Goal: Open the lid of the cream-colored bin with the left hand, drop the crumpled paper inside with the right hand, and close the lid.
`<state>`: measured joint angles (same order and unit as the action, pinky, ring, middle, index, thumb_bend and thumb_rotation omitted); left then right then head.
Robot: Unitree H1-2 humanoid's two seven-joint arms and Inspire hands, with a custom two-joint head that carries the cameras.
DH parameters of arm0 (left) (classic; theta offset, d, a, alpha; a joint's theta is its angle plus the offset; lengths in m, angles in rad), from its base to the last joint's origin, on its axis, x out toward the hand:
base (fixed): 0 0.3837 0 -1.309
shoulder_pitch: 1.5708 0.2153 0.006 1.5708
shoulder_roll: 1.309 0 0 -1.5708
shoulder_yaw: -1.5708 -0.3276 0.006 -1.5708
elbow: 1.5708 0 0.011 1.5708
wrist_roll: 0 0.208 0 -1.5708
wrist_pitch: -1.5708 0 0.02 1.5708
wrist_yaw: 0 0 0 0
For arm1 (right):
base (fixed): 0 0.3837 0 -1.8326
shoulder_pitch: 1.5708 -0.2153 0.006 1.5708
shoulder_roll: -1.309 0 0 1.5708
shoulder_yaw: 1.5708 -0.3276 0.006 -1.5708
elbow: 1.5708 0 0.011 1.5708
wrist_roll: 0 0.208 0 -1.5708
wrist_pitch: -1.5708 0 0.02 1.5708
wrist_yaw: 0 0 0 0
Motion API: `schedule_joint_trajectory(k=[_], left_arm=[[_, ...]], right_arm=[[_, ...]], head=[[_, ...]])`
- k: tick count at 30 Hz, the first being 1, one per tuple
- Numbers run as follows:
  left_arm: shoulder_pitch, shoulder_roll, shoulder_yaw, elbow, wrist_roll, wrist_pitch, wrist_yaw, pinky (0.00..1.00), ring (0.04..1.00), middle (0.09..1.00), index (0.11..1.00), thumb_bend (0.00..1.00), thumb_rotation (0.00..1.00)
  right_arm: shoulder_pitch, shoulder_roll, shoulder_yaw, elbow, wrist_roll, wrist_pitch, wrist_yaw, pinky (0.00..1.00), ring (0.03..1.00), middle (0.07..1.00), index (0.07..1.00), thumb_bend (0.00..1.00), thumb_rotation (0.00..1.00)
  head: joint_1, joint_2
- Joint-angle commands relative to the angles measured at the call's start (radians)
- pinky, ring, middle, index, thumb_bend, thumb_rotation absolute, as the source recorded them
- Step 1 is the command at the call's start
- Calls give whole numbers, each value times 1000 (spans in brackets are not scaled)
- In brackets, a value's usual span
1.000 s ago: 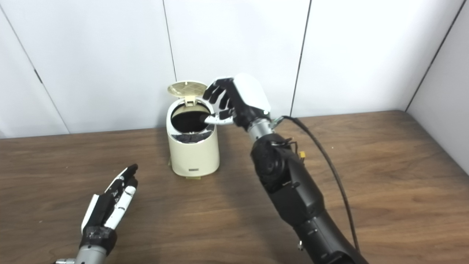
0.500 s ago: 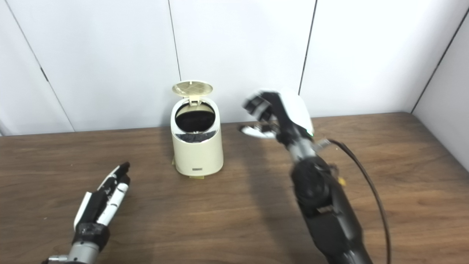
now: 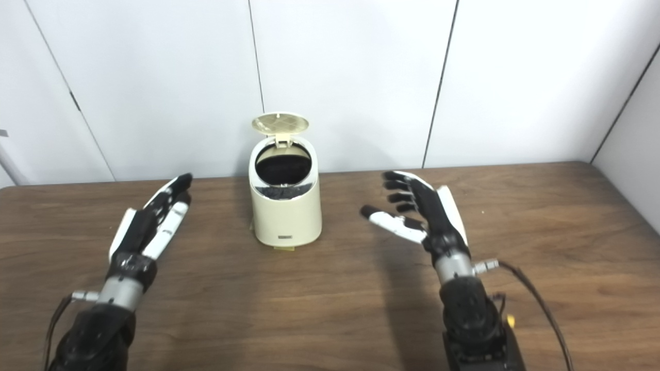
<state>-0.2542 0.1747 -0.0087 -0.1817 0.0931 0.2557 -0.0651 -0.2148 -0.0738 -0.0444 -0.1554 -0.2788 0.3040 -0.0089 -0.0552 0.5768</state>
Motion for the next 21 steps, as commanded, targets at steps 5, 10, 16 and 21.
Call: schedule_joint_trajectory(k=[5, 10, 16, 21], left_arm=[[-158, 32, -35, 16, 57, -21, -24, 908, 928, 927, 932, 464, 725], [-218, 44, -67, 51, 104, -34, -31, 907, 920, 914, 925, 493, 712], [-289, 59, -105, 86, 148, -34, -60, 907, 923, 923, 932, 495, 725], [-356, 78, -157, 122, 196, -62, -99, 907, 937, 945, 948, 499, 726]], right_arm=[[19, 36, -57, 22, 169, -97, -7, 888, 930, 955, 925, 580, 907], [41, 59, -70, 34, 245, -101, -11, 959, 941, 963, 951, 563, 907], [60, 85, -71, 50, 287, -122, -28, 927, 935, 956, 934, 577, 871], [66, 93, -75, 81, 312, -156, -31, 928, 931, 947, 927, 579, 865]], head=[[16, -4], [29, -12], [39, -24], [44, -35]])
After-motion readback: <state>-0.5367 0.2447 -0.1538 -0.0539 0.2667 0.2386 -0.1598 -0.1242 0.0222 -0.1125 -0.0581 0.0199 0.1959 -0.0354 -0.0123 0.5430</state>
